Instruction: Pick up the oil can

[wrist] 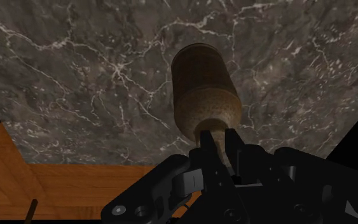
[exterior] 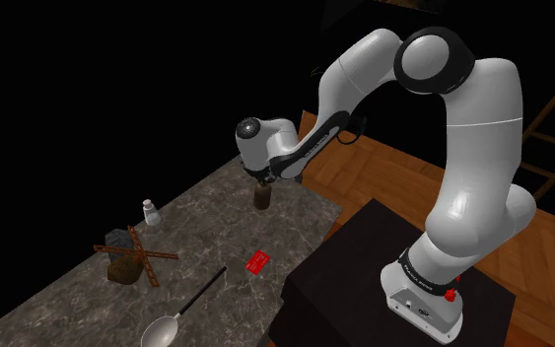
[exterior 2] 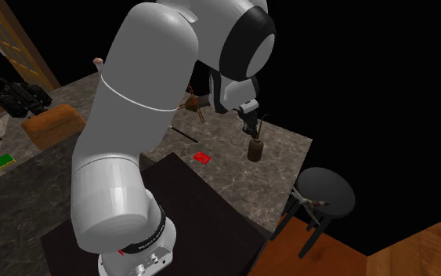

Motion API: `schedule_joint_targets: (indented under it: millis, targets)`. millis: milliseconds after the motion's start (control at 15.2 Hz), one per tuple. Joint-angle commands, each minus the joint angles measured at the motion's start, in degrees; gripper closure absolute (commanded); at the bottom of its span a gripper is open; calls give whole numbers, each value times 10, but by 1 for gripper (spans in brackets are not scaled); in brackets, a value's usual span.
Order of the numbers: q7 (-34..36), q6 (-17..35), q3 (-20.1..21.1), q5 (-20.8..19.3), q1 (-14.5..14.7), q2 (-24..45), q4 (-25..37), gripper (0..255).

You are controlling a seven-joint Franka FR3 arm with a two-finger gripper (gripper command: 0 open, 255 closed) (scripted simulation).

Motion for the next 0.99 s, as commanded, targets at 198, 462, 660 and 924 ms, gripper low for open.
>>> schedule_joint_targets:
  millis: [198, 462, 660, 924]
  targets:
    - [0, 0, -1, -1, 0, 1, 1, 255]
    - [-21, -9, 14, 24, -11, -26, -9, 255]
    - [-37, -15, 25, 43, -19, -46, -14, 255]
    - [-59, -25, 40, 69, -30, -72, -21, 255]
